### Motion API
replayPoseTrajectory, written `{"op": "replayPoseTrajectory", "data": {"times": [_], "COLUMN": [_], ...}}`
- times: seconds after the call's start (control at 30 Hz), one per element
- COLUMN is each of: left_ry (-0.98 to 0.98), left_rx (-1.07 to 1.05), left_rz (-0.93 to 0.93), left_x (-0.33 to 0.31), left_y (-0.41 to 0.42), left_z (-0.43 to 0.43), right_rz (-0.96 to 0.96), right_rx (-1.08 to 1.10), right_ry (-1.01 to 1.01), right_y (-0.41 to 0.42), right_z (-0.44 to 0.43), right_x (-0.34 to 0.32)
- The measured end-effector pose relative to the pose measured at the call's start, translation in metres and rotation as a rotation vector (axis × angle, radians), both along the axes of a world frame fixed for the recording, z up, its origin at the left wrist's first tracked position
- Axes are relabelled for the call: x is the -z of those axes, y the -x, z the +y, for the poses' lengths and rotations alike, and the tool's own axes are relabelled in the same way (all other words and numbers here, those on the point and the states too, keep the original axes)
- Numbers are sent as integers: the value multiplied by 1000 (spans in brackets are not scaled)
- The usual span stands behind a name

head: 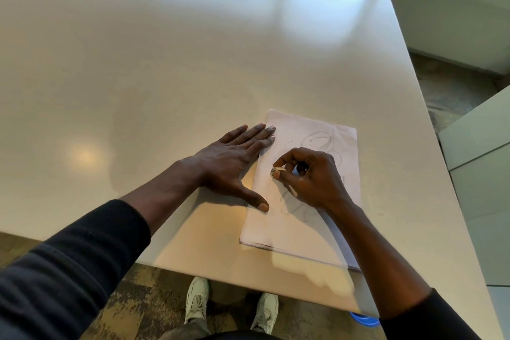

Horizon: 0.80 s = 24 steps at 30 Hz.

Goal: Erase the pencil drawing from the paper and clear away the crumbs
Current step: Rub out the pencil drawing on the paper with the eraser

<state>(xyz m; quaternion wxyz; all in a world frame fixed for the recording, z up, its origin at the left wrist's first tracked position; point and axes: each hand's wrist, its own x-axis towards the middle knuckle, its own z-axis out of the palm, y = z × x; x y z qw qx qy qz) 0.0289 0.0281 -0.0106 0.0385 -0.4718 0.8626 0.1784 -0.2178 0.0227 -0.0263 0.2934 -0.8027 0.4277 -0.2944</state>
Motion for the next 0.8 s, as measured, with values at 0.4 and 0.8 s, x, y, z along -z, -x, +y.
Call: {"op": "replayPoseTrajectory", "data": {"times": [0.4,0.8], "left_ry": [-37,-37], "left_rx": [16,23], "left_rz": [-49,-59], "left_x": [1,2], "left_y": [0,0], "left_z": [-4,-4], "right_rz": [22,42], "right_rx": [-120,-229], "right_ry": [-44,-113], "right_y": [2,4], "right_z": [13,26], "right_x": [-1,-4]}}
